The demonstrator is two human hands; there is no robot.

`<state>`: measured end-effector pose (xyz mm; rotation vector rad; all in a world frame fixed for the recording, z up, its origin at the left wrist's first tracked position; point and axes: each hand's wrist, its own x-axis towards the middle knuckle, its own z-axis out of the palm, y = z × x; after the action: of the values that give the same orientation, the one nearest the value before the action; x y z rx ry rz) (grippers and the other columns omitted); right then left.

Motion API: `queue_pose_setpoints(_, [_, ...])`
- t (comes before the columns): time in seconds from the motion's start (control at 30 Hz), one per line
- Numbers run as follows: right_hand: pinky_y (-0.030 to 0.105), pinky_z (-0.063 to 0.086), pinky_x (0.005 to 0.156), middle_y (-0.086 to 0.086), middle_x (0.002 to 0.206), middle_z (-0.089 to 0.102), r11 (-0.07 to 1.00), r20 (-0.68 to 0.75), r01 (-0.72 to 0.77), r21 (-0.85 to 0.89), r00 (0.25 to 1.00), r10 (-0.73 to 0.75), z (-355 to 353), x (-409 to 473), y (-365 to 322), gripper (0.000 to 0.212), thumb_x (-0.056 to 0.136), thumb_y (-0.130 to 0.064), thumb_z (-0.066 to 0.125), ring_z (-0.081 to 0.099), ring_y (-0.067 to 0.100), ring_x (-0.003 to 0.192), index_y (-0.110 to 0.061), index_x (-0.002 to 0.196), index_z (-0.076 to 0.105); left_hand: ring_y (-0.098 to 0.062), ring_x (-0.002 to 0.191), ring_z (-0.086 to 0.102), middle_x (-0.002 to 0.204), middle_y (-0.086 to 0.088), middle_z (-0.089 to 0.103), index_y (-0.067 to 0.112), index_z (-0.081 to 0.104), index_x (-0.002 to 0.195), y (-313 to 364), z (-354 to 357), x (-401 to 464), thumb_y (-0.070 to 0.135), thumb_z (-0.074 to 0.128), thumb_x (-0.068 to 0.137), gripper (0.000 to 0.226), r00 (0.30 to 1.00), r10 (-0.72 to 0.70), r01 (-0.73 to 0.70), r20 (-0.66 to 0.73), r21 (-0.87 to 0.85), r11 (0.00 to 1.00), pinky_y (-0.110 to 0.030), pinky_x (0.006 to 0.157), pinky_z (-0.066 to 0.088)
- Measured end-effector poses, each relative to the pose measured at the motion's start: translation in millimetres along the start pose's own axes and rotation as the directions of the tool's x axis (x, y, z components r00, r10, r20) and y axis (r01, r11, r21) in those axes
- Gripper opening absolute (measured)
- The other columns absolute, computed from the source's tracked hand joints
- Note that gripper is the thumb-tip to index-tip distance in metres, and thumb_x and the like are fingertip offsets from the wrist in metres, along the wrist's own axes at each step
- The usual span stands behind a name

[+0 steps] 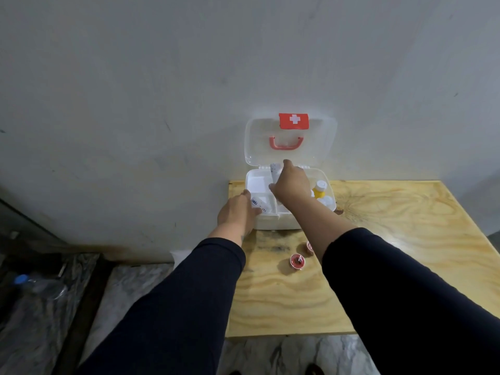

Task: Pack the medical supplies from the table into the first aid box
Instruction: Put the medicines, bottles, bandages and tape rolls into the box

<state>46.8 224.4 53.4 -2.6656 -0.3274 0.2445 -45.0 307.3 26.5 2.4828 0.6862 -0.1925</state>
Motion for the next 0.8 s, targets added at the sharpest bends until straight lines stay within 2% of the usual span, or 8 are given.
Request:
queue_pose_setpoints(0.13, [0.032, 0.040, 0.067, 0.014, 0.113, 0.063, 0.992, -0.039, 0.007, -0.130, 0.999, -0.012, 9.1, -0.9, -1.9, 0.036, 0.087, -0.006, 0.061, 0.061, 0.033, 0.105, -0.008, 0.119, 0.046, -0.033, 0.111, 0.057, 0.122, -0.014, 0.061, 0.007, 0.048, 0.126, -1.0, -0.3, 2.4, 0.031, 0.051, 0.099, 0.036, 1.000, 0.008, -0.009, 0.001, 0.038, 0.999, -0.032, 0.075, 0.040])
queue_pose_setpoints(0.27, [0.033, 0.040, 0.069, 0.013, 0.115, 0.063, 0.984, -0.037, 0.008, -0.176, 0.999, -0.015, 16.3, -2.1, 2.1, 0.034, 0.088, -0.008, 0.062, 0.060, 0.032, 0.108, -0.007, 0.119, 0.047, -0.031, 0.095, 0.056, 0.112, -0.011, 0.062, 0.008, 0.051, 0.115, -2.8, 1.7, 4.6, 0.032, 0.053, 0.098, 0.029, 1.000, 0.016, -0.016, -0.016, 0.039, 0.999, -0.032, 0.071, 0.038])
queue_pose_setpoints(0.43, [0.032, 0.038, 0.067, 0.012, 0.118, 0.061, 0.983, -0.060, 0.049, -0.179, 0.996, -0.061, 6.5, -7.1, 10.5, 0.029, 0.091, -0.008, 0.054, 0.060, 0.032, 0.107, -0.008, 0.120, 0.052, -0.024, 0.086, 0.047, 0.115, -0.009, 0.061, 0.010, 0.052, 0.117, 0.0, -0.7, 2.6, 0.030, 0.053, 0.098, 0.028, 1.000, 0.009, -0.007, -0.022, 0.078, 0.997, -0.032, 0.070, 0.038])
queue_pose_setpoints(0.5, [0.031, 0.040, 0.067, 0.012, 0.119, 0.061, 0.981, -0.030, 0.070, -0.183, 0.997, -0.076, -1.2, -12.9, 16.5, 0.030, 0.092, -0.008, 0.050, 0.061, 0.032, 0.105, -0.010, 0.122, 0.055, -0.025, 0.096, 0.054, 0.128, -0.009, 0.056, 0.010, 0.048, 0.126, 5.2, -4.3, 0.5, 0.026, 0.053, 0.098, 0.033, 1.000, 0.011, -0.010, -0.009, 0.141, 0.990, -0.033, 0.072, 0.042])
queue_pose_setpoints(0.53, [0.031, 0.041, 0.066, 0.011, 0.118, 0.062, 0.980, -0.006, 0.084, -0.182, 0.996, -0.087, -5.0, -16.6, 19.6, 0.029, 0.092, -0.010, 0.050, 0.062, 0.031, 0.103, -0.011, 0.121, 0.057, -0.026, 0.109, 0.055, 0.141, -0.009, 0.047, 0.010, 0.041, 0.137, 8.4, -6.7, -0.5, 0.019, 0.053, 0.098, 0.042, 1.000, 0.023, -0.023, 0.001, 0.183, 0.983, -0.035, 0.077, 0.045])
queue_pose_setpoints(0.63, [0.026, 0.042, 0.055, 0.012, 0.109, 0.066, 0.970, 0.049, 0.140, -0.198, 0.990, -0.133, -14.9, -31.6, 30.9, 0.024, 0.092, -0.011, 0.048, 0.064, 0.029, 0.087, -0.010, 0.110, 0.064, -0.029, 0.140, 0.037, 0.163, -0.004, 0.014, 0.015, 0.018, 0.154, 17.7, -11.5, -6.6, 0.006, 0.050, 0.095, 0.068, 0.986, 0.164, -0.156, -0.003, 0.286, 0.946, -0.040, 0.098, 0.044])
queue_pose_setpoints(0.73, [0.025, 0.042, 0.056, 0.012, 0.105, 0.068, 0.954, 0.086, 0.185, -0.235, 0.982, -0.169, -18.5, -48.9, 46.8, 0.024, 0.091, -0.012, 0.047, 0.065, 0.030, 0.086, -0.011, 0.107, 0.066, -0.024, 0.149, 0.021, 0.163, -0.003, 0.015, 0.015, 0.025, 0.153, 23.4, -7.6, -14.2, 0.021, 0.045, 0.100, 0.057, 0.950, 0.308, -0.306, 0.053, 0.361, 0.881, -0.040, 0.114, 0.028])
queue_pose_setpoints(0.8, [0.029, 0.043, 0.061, 0.013, 0.105, 0.068, 0.955, 0.119, 0.188, -0.230, 0.979, -0.164, -15.0, -58.5, 62.0, 0.024, 0.091, -0.013, 0.047, 0.065, 0.032, 0.092, -0.012, 0.106, 0.065, -0.023, 0.150, 0.013, 0.163, -0.005, 0.015, 0.014, 0.025, 0.153, 21.0, -0.5, -16.4, 0.028, 0.042, 0.102, 0.056, 0.949, 0.299, -0.312, 0.097, 0.390, 0.866, -0.040, 0.118, 0.019])
